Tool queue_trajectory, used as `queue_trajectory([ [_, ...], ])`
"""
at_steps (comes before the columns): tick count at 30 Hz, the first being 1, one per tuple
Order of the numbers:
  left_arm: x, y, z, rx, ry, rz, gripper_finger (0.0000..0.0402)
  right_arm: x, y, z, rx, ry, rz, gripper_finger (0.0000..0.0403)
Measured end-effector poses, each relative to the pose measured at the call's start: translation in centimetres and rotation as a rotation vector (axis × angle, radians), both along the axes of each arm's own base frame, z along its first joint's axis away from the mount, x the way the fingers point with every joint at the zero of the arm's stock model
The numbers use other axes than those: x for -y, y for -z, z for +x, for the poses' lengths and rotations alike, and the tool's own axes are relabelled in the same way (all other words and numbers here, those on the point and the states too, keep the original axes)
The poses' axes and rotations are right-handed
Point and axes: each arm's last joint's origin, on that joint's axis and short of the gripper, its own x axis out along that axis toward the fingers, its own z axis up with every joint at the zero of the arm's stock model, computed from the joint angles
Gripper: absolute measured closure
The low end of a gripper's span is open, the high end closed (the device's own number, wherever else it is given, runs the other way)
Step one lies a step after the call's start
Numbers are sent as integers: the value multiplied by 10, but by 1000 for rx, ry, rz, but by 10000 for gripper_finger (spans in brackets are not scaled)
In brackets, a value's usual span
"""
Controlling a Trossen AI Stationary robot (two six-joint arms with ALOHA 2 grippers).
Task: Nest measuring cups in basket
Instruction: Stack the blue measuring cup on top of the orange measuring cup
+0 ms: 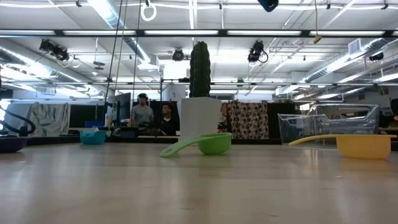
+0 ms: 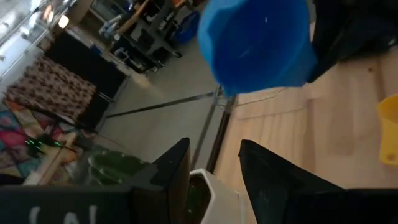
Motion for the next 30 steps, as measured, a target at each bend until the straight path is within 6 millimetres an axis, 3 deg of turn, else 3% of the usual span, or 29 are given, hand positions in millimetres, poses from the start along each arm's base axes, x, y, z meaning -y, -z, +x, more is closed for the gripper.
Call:
queue_trajectory([
  [10, 14, -19, -57, 116, -20, -230, 256, -5, -24, -37, -100, -180, 431, 392],
  [15, 21, -29, -81, 136, 75, -386, 256, -14, -36, -53, -149, -321, 703, 392],
  [24, 41, -29, -94, 11, 325, -576, 256, -36, -63, -66, 11, -567, 954, 392],
  [30, 51, -25, -99, -37, 358, -676, 256, -47, -63, -81, -3, -582, 1000, 392],
])
